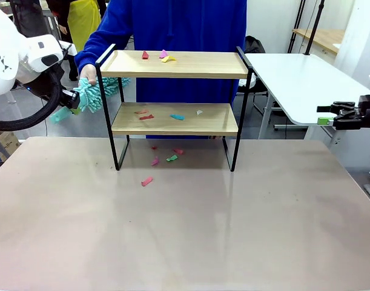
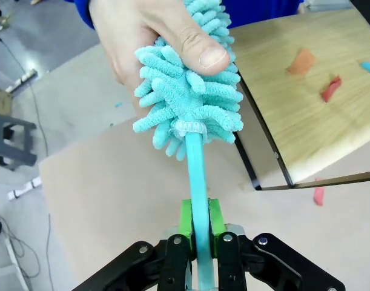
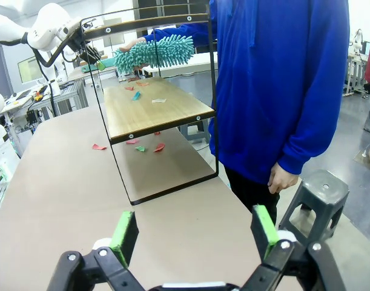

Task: Clean the shelf.
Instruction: Pick up the Duster handed by the human, then clean the specific section of the Shelf indicated by the human with the Duster.

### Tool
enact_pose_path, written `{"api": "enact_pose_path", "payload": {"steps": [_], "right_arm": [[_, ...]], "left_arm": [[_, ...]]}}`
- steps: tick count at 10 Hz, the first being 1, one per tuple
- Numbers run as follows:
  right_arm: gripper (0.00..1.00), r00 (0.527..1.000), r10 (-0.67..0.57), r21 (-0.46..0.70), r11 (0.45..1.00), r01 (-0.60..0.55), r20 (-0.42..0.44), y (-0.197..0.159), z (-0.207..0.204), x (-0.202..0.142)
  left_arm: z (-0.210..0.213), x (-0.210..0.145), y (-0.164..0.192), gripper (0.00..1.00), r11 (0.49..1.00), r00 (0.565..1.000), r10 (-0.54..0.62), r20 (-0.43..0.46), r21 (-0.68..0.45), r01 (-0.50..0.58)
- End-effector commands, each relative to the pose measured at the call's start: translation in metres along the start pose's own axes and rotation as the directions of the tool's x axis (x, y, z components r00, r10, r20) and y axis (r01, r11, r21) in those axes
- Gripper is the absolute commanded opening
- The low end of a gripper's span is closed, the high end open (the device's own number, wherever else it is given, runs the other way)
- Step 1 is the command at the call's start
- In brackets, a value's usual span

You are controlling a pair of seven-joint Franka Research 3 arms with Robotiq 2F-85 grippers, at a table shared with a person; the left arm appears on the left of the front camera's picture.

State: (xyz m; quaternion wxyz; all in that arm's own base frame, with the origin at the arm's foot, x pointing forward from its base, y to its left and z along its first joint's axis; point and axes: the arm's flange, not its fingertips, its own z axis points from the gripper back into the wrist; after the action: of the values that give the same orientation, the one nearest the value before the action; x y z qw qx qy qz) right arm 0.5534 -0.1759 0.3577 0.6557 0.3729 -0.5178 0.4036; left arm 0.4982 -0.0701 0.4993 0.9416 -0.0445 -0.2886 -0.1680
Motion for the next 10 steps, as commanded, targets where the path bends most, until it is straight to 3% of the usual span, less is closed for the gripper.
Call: {"api": "enact_pose_path", "payload": {"steps": [1,2,3,8,9,10], "right_arm": [[1.00,1.000,0.006,-0.004,1.000,-0.006,0.000,0.005,-0.002,0.002],[1.00,1.000,0.006,-0.004,1.000,-0.006,0.000,0.005,-0.002,0.002],[1.00,1.000,0.006,-0.004,1.000,-0.006,0.000,0.005,-0.002,0.002],[1.00,1.000,0.006,-0.004,1.000,-0.006,0.000,0.005,-0.002,0.002],[1.00,1.000,0.006,-0.004,1.000,-0.006,0.000,0.005,-0.002,0.002],[1.00,1.000,0.006,-0.004,1.000,-0.006,0.000,0.005,-0.002,0.002]], "left_arm": [[0.008,0.001,-0.004,0.00,0.999,0.999,0.046,-0.024,0.026,-0.045],[0.009,0.000,-0.004,0.00,0.996,0.996,0.084,0.006,0.041,-0.084],[0.001,0.000,-0.001,0.00,1.000,1.000,0.021,-0.004,0.004,-0.021],[0.001,0.000,-0.001,0.00,1.000,1.000,0.021,-0.004,0.004,-0.021],[-0.001,0.000,-0.003,0.13,0.999,0.999,0.040,-0.008,0.006,-0.040],[0.008,-0.013,0.014,0.13,0.999,0.999,0.032,-0.017,0.009,-0.032]]}}
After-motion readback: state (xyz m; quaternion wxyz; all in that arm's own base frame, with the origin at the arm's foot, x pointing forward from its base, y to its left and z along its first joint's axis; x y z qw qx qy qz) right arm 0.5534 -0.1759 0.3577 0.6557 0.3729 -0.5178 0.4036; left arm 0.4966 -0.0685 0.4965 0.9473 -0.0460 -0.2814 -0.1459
